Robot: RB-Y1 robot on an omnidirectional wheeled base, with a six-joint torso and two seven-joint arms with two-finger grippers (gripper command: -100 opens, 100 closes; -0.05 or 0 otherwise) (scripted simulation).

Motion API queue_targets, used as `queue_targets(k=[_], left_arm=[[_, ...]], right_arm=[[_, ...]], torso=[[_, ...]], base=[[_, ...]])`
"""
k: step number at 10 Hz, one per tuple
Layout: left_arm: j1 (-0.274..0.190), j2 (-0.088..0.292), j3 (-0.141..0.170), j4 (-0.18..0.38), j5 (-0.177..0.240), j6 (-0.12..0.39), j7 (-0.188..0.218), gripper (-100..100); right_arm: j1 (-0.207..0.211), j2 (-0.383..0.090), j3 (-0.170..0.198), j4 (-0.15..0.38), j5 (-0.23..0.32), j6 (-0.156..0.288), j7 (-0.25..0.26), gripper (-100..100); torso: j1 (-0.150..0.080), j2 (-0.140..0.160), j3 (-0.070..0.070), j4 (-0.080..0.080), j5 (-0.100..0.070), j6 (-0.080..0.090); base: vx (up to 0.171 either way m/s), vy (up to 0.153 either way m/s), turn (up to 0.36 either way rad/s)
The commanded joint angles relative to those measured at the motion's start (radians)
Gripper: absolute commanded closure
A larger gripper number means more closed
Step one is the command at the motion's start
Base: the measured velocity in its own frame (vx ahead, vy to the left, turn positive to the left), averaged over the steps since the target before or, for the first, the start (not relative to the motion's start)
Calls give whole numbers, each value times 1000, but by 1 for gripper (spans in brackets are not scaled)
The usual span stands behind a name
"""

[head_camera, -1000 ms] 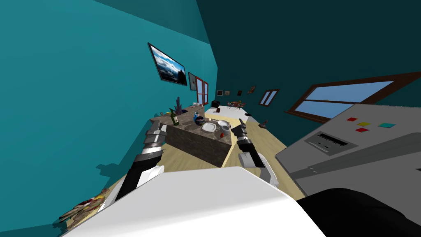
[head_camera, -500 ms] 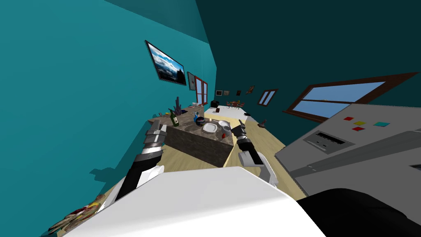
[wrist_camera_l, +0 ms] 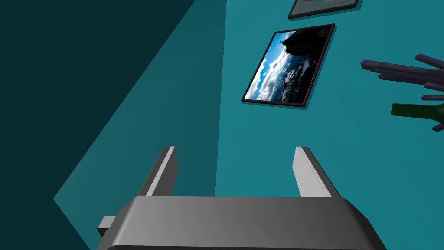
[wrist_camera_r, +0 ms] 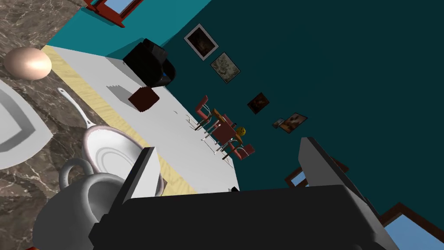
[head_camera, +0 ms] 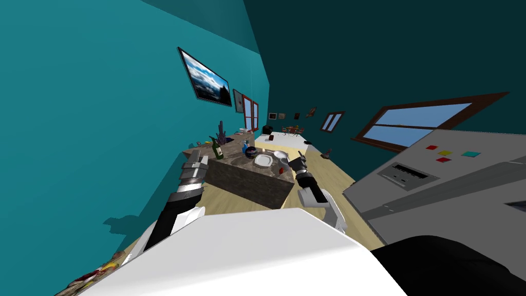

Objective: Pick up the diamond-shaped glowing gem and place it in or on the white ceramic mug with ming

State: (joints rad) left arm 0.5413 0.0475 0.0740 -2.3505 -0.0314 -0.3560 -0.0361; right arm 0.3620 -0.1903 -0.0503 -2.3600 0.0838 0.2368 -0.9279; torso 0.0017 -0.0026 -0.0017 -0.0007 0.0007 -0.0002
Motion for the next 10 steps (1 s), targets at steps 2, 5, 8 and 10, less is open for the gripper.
queue_targets(k=[2,5,8,10], left_arm=[[0,0,0,0,0,0,0,0],[0,0,0,0,0,0,0,0],[0,0,0,0,0,0,0,0],[0,0,0,0,0,0,0,0]], right_arm=[[-9,0,-3,0,6,61,-74,-100],[-23,1,-9,6,11,147,-162,-100],[-30,2,-12,10,10,216,-240,-100],[-37,4,-16,15,7,264,-295,-100]], torso=[[0,0,0,0,0,0],[2,-1,-1,0,0,0],[-1,0,0,0,0,0],[0,0,0,0,0,0]], base=[[40,48,-42],[48,72,-46],[32,40,-21],[42,50,-34]])
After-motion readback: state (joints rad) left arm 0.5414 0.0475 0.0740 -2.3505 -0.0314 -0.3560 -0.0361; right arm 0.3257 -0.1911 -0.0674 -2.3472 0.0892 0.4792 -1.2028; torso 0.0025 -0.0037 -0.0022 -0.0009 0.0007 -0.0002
